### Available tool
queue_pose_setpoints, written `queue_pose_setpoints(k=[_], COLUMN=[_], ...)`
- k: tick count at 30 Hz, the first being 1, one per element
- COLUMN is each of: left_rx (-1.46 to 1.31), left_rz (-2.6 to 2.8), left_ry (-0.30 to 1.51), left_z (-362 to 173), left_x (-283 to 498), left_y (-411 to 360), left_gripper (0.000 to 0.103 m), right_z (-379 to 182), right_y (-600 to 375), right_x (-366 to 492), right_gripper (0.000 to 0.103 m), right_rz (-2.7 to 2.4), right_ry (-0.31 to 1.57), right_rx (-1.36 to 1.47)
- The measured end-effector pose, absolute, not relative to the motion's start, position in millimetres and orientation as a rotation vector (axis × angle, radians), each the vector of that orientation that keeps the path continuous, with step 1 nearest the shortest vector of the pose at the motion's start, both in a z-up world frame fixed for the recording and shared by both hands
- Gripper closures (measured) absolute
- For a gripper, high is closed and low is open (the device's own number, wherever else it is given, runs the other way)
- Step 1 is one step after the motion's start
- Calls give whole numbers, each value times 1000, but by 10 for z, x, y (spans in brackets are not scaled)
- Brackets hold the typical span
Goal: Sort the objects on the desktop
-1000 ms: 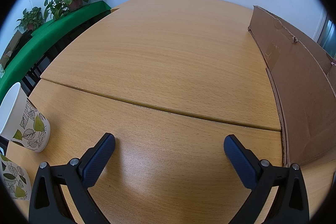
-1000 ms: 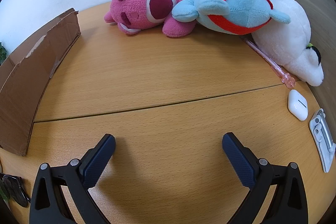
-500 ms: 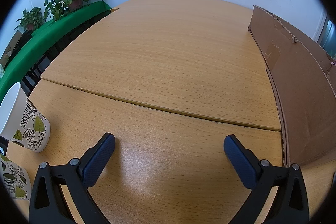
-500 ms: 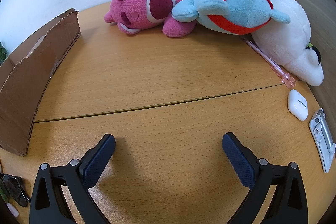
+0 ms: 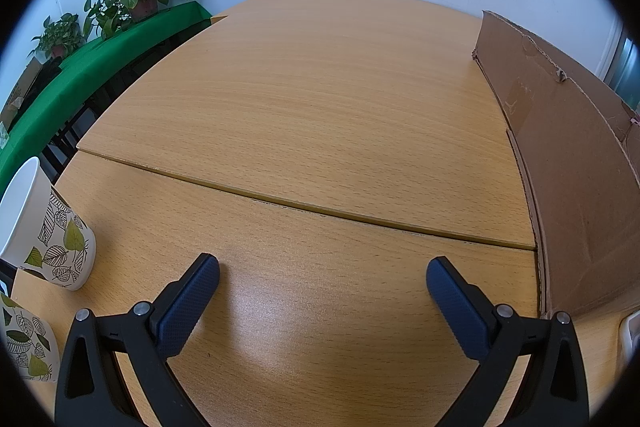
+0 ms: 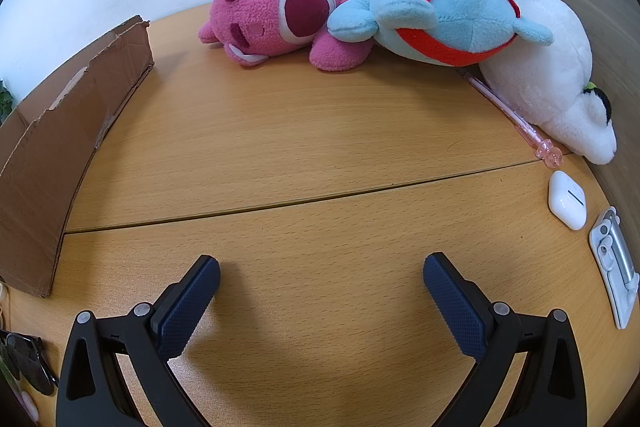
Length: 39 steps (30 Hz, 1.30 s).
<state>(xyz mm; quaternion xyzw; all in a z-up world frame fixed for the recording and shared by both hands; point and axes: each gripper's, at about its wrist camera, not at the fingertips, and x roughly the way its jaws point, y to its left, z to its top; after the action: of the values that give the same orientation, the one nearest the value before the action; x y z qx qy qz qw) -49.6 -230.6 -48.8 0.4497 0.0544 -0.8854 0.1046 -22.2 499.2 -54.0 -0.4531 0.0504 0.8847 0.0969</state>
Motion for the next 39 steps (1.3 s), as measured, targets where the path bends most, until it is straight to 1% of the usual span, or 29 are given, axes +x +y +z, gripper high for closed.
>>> queue_pose_setpoints(k=[20,22,23,25,26,28,29,31,33,37,39], left_rx=[1313,1313,1292,1186,1129,1017,976,950,963,1069,1242], left_rz=[-2594,-2588,-2610,-2674,-2702,-2782,-2831,-2940,-3054,-3275,-3360], left_ry=[176,200,210,156,125,103,119,168,179,208,235], left_z=[-492,-490,-443,-197,-48,316,503,792,971,1064,989], left_x=[-487,-458,-404,-206,-104,138,267,484,633,824,808], left_y=[-2285,-2307,-2281,-2135,-2045,-1848,-1742,-1502,-1203,-503,-174], left_gripper=[0,2,3,5,5,5,5,4,4,4,4], right_z=[-538,-546,-541,-512,-492,-365,-246,-9,296,1028,1371], right_y=[4982,4951,4947,4948,4949,4899,4809,4616,4438,4204,4119], right_x=[-226,-236,-232,-243,-219,-19,134,421,777,1474,1752], right_gripper=[0,0,0,0,0,0,0,0,0,0,0], right_rz=[2602,2585,2583,2549,2544,2643,2699,2754,2814,2921,2965], right_ry=[163,175,177,187,216,311,275,125,5,-174,-236], right_rx=[-1332,-1322,-1327,-1420,-1449,-1405,-1348,-1251,-1116,-842,-766])
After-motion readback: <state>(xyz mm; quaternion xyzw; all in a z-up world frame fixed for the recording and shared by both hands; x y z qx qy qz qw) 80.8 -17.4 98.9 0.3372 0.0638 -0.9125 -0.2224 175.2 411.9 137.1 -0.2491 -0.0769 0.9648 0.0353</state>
